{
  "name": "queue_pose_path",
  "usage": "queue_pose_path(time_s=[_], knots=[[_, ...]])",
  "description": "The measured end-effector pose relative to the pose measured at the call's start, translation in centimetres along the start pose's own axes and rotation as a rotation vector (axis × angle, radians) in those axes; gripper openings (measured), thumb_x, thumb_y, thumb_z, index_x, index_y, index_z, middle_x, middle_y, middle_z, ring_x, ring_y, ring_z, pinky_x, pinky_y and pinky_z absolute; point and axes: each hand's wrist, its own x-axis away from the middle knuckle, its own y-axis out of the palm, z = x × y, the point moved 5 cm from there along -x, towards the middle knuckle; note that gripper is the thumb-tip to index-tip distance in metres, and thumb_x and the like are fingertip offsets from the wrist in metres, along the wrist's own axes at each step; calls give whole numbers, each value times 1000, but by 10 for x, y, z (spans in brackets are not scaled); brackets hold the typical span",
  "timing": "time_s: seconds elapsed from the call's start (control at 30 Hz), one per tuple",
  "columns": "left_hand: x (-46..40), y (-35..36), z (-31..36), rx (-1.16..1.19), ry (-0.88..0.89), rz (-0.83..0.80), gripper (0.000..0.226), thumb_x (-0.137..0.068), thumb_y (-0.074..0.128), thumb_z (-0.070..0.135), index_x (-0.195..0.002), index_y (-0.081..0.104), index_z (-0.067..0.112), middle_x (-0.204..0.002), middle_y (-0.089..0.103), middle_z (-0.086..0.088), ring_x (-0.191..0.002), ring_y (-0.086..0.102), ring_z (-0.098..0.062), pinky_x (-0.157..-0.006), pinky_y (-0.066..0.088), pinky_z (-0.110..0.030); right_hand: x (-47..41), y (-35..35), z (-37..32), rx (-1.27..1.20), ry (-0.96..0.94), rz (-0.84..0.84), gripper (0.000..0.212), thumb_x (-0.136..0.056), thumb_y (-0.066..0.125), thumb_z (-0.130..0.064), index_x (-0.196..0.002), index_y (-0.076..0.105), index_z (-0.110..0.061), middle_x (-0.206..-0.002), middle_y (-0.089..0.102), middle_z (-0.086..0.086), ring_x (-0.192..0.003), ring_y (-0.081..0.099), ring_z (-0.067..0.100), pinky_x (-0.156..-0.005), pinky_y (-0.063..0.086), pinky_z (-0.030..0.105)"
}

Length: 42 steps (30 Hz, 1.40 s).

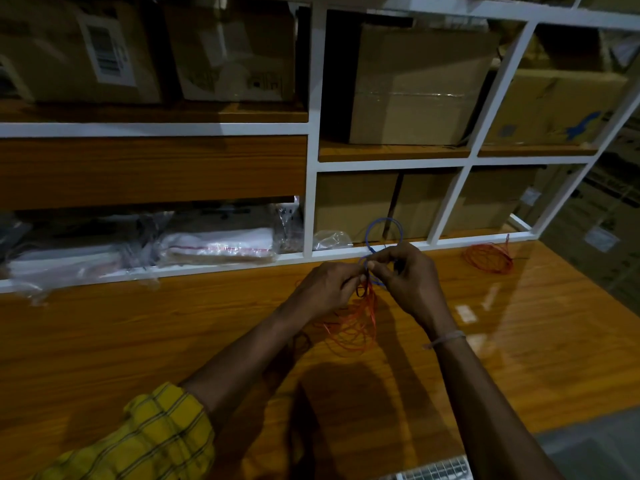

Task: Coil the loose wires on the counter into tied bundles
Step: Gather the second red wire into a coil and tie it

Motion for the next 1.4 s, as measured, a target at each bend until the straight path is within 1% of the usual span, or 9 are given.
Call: queue_pose_path(time_s=[0.17,0.27,0.37,0.53,0.73,0.9,1.07,1.17,1.4], knots=[[0,2,-1,9,-11,1,15,-103,55,24,-99,69,21,-76,64,5,-66,56,-11,-56,40,-33,-5,6,0,106,-29,-50,22,-92,76,-15,-80,65,-29,-81,63,-11,-67,55,-4,-61,34,21],[0,2,-6,48,-55,-8,18,-104,53,27,-104,71,22,-79,68,2,-67,60,-12,-59,46,-36,-6,11,-1,214,-84,-47,17,-98,66,-14,-83,62,-22,-85,61,-4,-75,53,10,-63,35,29],[-3,3,-14,105,-156,-40,25,-105,52,30,-101,72,16,-80,69,-4,-71,62,-17,-63,49,-41,0,9,-10,238,-166,44,19,-100,58,-8,-86,57,-19,-87,55,-2,-80,46,15,-61,30,19],[13,15,-44,132,-285,-176,29,-107,49,30,-108,75,18,-98,74,-1,-85,67,-17,-72,53,-37,0,-19,-30,21,-263,202,11,-104,55,-6,-94,58,-7,-86,63,7,-74,59,21,-63,44,27],[17,14,-43,128,-291,-131,27,-106,51,27,-101,75,14,-79,64,8,-64,53,1,-54,35,-18,-5,-10,-9,84,-108,-41,10,-101,62,-12,-92,60,-16,-84,64,-2,-76,58,7,-61,40,22],[12,5,-42,118,-329,-52,30,-103,55,27,-87,73,10,-76,67,-6,-68,61,-18,-55,36,-29,14,8,3,204,-197,-128,19,-93,70,-6,-94,62,-23,-96,57,-5,-81,55,2,-66,37,10],[8,1,-40,11,-353,-15,32,-102,55,23,-78,70,7,-70,65,-3,-57,50,-3,-46,29,-17,29,22,7,377,-262,-178,31,-83,83,-21,-108,64,-18,-108,58,0,-79,57,17,-65,40,24],[5,4,-37,-45,-355,-18,33,-101,55,22,-74,68,8,-69,64,0,-60,54,-7,-51,37,-29,31,29,6,454,-308,-165,37,-81,85,-27,-110,66,-15,-106,62,4,-80,57,19,-64,40,30],[-1,3,-28,-105,-321,-26,29,-100,55,21,-78,70,11,-73,66,-4,-65,58,-15,-50,32,-28,23,40,3,537,-363,-118,5,-94,69,-13,-91,66,-12,-88,59,9,-71,56,27,-58,30,29]])
